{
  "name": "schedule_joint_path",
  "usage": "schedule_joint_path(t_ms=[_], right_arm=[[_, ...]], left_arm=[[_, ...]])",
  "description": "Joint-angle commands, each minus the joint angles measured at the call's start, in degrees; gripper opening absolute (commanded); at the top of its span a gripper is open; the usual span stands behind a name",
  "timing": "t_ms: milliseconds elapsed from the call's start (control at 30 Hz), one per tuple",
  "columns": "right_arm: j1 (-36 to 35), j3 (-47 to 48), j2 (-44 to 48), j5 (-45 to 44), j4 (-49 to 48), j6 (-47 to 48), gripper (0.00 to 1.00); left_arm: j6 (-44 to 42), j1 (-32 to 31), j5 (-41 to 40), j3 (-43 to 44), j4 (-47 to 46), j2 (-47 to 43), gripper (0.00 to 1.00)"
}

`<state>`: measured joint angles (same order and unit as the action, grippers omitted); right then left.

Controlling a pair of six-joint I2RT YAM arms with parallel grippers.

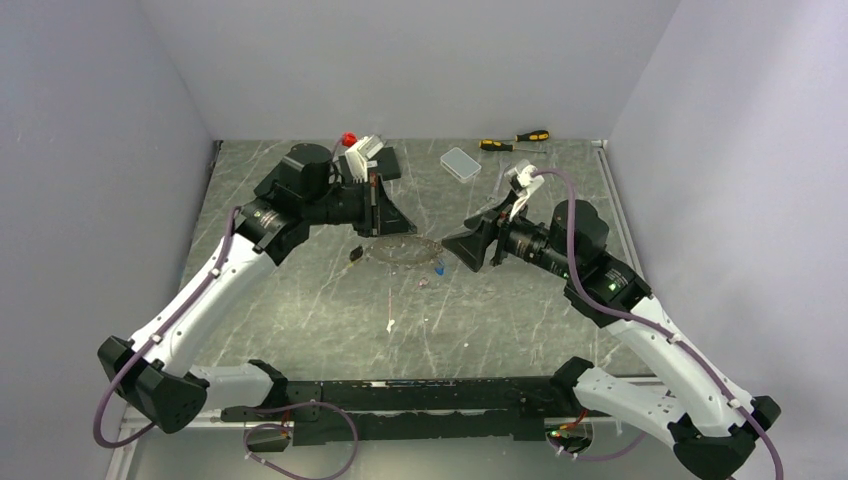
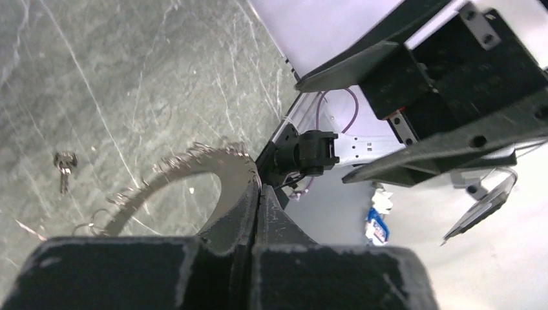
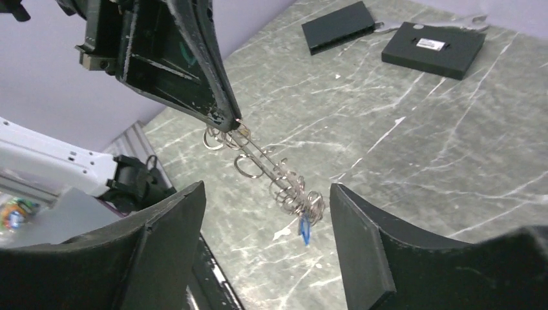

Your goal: Put the keys on the keyring

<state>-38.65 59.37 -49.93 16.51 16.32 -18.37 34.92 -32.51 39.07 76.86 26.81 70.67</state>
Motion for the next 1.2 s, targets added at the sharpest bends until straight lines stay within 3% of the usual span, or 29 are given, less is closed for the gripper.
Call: schedule_joint_path(t_ms=[0, 233, 467, 633, 1167], right_arm=[[0.0, 4.6, -0.7, -0.7, 2.9, 5.7, 0.77], [-0.4, 2.6, -1.3, 3.1, 1.6, 15.6, 0.88], [-3.0, -13.2, 6.0, 9.0, -12.7, 30.6, 0.86], [-3.6, -16.0, 6.8, 11.7, -18.0, 33.3, 0.84], [-11.6, -13.5, 1.2, 1.2, -22.2, 42.0, 0.84]], left_arm=[[7.8, 0.2, -1.6, 3.3, 2.1, 1.2, 0.0], [13.9, 0.4, -2.7, 4.9, 3.5, 1.9, 0.0], [18.8, 1.3, -0.9, 3.6, 2.2, 1.7, 0.0], [23.9, 3.3, 3.6, 1.8, -0.5, 1.9, 0.0], [25.7, 5.5, 6.8, -0.4, -3.2, 2.3, 0.0]])
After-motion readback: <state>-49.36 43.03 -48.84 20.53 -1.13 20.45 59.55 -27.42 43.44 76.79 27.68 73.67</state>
